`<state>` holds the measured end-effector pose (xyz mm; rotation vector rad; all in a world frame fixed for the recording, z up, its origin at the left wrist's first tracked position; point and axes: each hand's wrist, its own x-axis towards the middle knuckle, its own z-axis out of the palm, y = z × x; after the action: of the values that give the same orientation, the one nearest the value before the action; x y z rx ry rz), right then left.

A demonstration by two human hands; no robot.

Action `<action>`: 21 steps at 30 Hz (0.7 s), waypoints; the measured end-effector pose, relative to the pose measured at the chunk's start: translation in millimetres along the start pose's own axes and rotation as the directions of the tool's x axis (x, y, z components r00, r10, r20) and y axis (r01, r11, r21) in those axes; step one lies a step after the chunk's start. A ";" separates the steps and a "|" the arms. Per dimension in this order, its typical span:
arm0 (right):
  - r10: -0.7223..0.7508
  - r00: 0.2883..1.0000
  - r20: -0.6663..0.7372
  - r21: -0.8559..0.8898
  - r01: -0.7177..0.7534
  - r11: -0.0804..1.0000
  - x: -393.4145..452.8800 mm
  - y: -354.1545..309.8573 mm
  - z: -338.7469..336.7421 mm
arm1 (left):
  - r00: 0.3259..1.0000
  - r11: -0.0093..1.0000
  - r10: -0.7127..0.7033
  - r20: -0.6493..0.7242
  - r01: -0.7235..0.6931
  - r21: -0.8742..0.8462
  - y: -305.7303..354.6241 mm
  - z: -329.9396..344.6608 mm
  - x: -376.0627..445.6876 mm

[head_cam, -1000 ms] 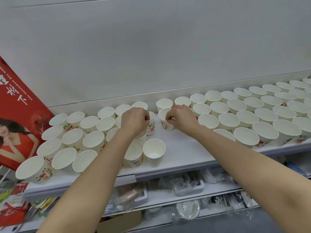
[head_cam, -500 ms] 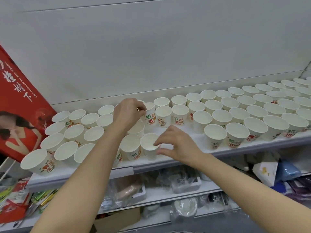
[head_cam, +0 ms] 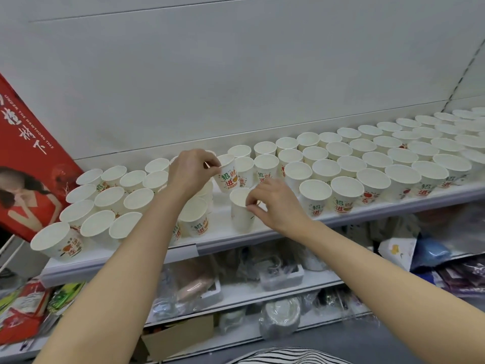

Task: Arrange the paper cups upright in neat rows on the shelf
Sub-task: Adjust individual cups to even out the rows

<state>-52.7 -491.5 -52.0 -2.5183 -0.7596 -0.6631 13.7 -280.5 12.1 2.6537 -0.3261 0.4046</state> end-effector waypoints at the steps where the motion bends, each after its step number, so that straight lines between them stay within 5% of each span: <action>1: 0.013 1.000 -0.014 -0.035 -0.013 0.999 0.2 3.9 -6.2 | 1.000 1.000 0.009 0.005 -0.009 0.005 0.9 2.2 -2.2; 10: 0.147 0.989 0.020 -0.315 -0.134 0.940 20.8 37.4 -19.6 | 0.988 0.991 0.055 0.147 -0.072 0.112 12.5 41.2 -17.5; 21: 0.170 0.953 0.252 -0.224 -0.113 0.968 23.7 75.6 -41.7 | 0.985 0.987 0.097 0.145 -0.114 0.117 16.5 59.3 -28.6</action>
<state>-3.3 -561.2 -25.1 -2.8632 -0.6155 -0.3693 -4.2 -317.0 -42.2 2.8024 -0.5024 0.2823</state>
